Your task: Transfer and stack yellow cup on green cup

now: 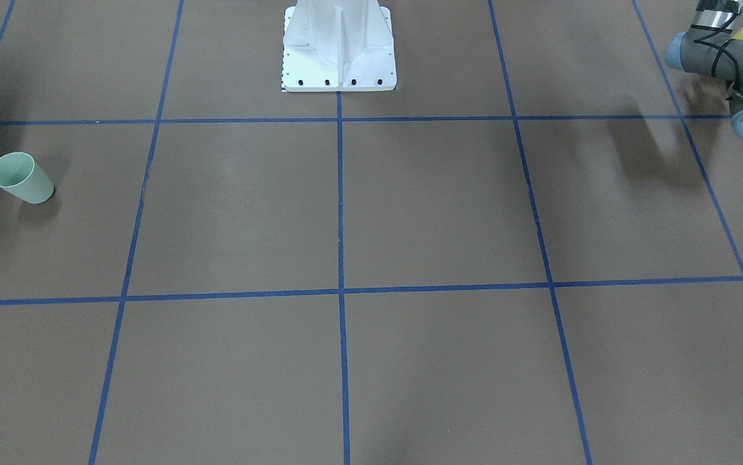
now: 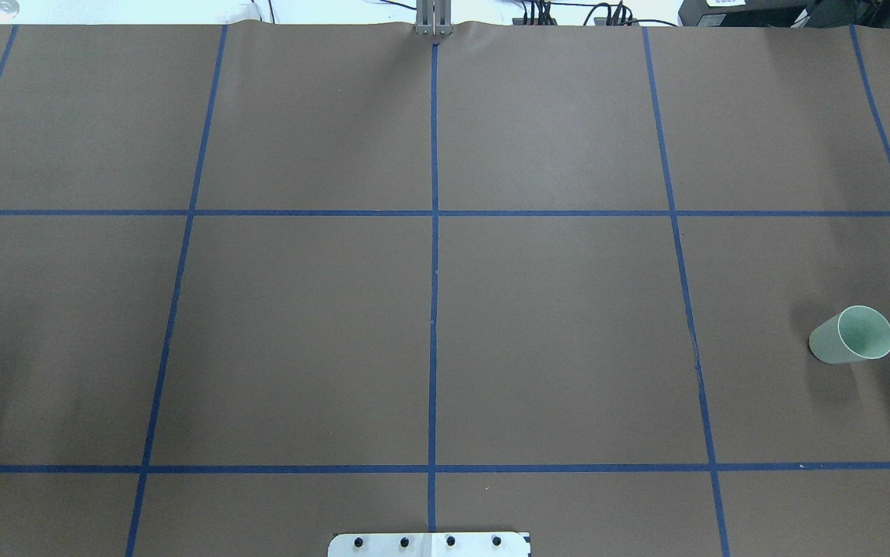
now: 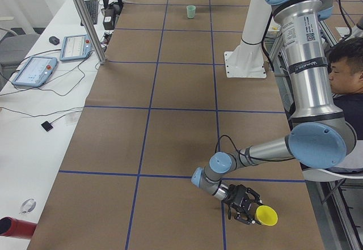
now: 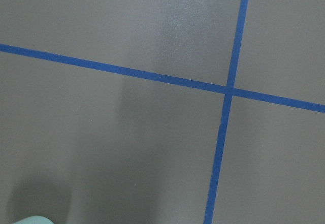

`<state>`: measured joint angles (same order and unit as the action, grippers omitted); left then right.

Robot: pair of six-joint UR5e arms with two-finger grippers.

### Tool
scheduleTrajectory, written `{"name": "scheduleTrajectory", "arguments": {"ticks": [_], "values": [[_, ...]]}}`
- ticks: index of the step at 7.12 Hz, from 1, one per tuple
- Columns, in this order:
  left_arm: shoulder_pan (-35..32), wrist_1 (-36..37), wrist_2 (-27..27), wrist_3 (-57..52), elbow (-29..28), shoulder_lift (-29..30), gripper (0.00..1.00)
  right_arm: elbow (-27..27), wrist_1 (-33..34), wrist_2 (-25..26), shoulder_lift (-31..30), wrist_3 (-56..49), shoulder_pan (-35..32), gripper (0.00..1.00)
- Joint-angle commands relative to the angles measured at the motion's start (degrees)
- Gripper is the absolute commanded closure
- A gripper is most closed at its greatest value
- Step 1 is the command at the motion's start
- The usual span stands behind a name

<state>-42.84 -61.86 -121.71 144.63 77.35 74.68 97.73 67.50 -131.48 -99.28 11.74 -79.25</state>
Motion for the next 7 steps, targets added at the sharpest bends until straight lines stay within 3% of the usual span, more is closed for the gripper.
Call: {"name": "scheduleTrajectory", "arguments": {"ticks": [1,4,7], "values": [[-0.14,1.30,6.53,-3.47,1.48,0.11,0.64,0.00,0.00,0.00,0.84,0.21,0.14,0.00],[-0.58,0.43,23.30,-3.91,1.67,0.91,0.65,0.09,0.00,-0.18,1.98,0.04,0.32,0.00],[-3.21,-7.27,40.97,-5.92,1.67,0.99,0.66,0.53,-0.17,-0.35,2.77,0.13,0.32,0.00]]}}
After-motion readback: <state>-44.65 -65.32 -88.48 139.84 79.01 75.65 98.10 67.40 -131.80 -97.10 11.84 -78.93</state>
